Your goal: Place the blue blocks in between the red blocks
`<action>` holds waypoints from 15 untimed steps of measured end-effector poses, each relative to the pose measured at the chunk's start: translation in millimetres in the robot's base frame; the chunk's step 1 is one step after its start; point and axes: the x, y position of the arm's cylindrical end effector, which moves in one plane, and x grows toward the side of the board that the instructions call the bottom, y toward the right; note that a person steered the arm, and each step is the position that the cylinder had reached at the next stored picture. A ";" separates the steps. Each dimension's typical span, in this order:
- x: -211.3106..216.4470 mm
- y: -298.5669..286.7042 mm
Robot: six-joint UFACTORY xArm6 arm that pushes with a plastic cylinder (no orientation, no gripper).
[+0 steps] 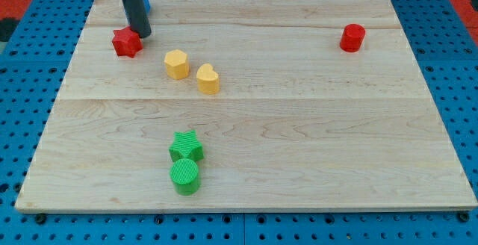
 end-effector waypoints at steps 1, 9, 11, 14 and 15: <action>-11.7 -36.2; -71.1 -55.3; -36.7 57.5; -47.9 167.0; -46.7 119.1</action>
